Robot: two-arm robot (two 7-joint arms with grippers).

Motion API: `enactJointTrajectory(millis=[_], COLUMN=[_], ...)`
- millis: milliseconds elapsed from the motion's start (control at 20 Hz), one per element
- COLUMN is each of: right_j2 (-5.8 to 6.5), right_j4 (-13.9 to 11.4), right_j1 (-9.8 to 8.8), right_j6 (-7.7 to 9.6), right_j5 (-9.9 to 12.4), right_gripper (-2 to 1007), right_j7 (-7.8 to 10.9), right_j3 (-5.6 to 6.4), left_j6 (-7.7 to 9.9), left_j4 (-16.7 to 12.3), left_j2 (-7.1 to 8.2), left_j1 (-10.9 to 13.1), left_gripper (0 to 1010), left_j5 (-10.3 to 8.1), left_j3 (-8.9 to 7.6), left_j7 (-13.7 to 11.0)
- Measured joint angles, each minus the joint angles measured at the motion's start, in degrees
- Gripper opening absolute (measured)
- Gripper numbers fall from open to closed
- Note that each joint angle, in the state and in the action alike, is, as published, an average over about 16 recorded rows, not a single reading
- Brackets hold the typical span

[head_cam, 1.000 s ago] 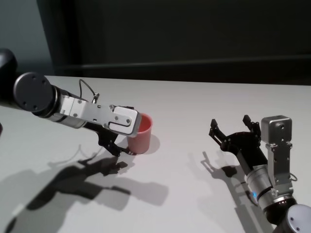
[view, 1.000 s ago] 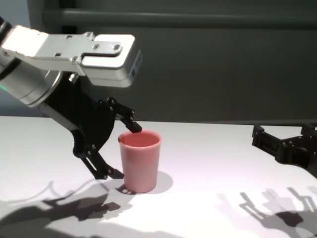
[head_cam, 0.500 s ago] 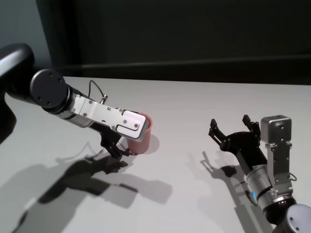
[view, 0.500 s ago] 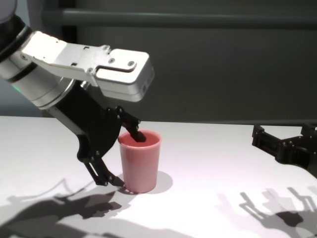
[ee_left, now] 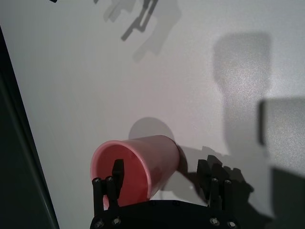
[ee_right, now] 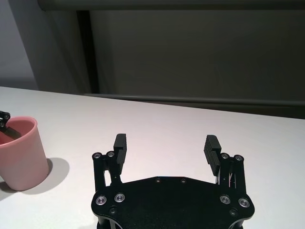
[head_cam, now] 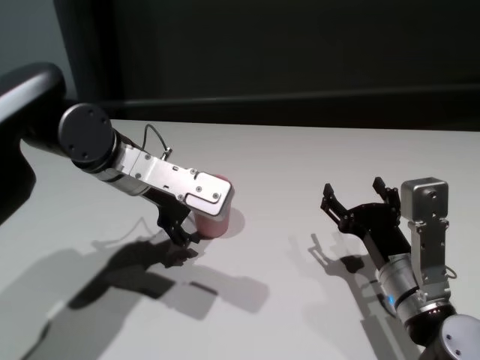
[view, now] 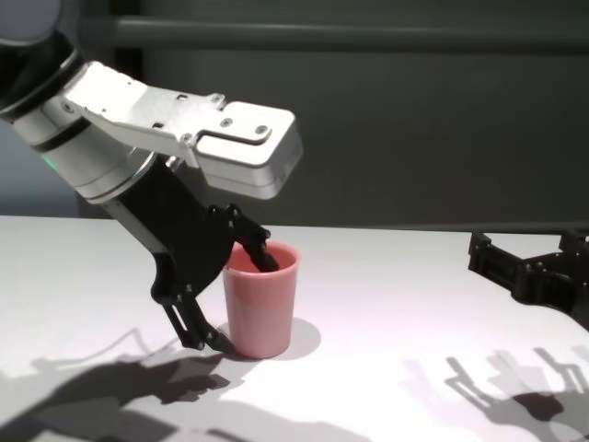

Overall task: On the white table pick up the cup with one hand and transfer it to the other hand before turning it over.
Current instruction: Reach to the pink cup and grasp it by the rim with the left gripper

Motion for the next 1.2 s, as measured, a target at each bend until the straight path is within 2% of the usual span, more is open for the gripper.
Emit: enactJointTrajectory(millis=[350,650,900,1200], right_j2=[0.00,0.00,0.00,0.00], right_j4=[0.00,0.00,0.00,0.00], right_j1=[0.00,0.00,0.00,0.00], right_j6=[0.00,0.00,0.00,0.00], right_j5=[0.00,0.00,0.00,0.00], right_gripper=[1002,1002,1002,1002], right_j7=[0.00,0.00,0.00,0.00], right_j3=[0.00,0.00,0.00,0.00], left_j6=[-0.22,-0.52,-0.83,-1.21], left_j4=[1.06,1.70,2.07,2.32], left_j2=[-0.43,-0.46,-0.36,-0.14], left_j1=[-0.95,-1.29,-1.45,-1.63], left_gripper=[989,921,803,608], left_j5=[-0.12,-0.70,-1.40,-2.19], left_j3=[1.33,2.23,2.85,3.53], left_j7=[-0.40,-0.63,-0.73,-0.58])
